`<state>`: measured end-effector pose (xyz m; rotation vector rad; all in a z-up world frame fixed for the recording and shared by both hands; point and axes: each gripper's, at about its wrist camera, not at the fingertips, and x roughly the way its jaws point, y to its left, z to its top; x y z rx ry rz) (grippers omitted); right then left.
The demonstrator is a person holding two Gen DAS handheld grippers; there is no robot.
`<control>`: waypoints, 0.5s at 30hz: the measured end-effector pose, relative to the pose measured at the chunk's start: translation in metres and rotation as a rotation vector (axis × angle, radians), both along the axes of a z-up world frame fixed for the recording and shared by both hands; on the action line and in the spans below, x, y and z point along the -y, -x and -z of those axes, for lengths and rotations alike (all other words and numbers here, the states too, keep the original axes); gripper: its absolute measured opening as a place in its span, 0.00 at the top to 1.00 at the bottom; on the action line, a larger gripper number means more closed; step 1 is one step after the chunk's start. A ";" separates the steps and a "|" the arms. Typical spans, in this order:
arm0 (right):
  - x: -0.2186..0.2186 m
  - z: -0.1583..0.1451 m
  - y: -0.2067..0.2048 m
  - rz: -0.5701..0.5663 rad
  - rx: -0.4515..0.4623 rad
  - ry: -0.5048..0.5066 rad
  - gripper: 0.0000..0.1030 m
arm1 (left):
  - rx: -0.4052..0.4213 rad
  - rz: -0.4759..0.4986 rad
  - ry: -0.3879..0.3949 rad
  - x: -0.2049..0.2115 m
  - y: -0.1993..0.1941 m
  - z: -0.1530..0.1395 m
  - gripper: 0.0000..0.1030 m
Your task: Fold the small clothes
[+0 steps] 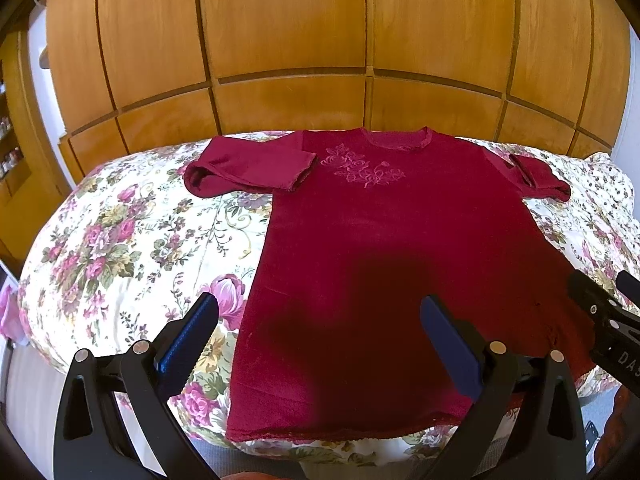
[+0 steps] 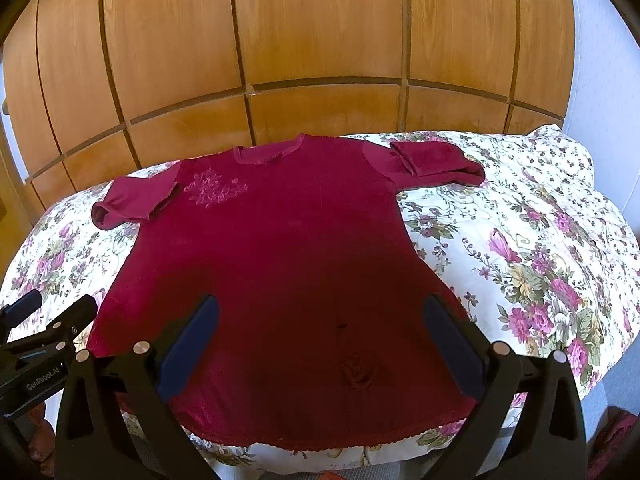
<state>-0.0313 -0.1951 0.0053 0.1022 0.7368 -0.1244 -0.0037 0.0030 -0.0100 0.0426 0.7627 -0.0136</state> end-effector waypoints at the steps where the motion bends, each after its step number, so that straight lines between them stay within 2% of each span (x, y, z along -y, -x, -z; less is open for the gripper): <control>1: 0.000 0.001 0.000 -0.002 -0.003 0.000 0.02 | -0.002 0.001 -0.001 0.000 0.000 0.000 0.03; 15: 0.001 0.004 -0.004 0.001 -0.016 0.000 0.02 | -0.021 0.012 0.005 0.004 -0.005 0.006 0.03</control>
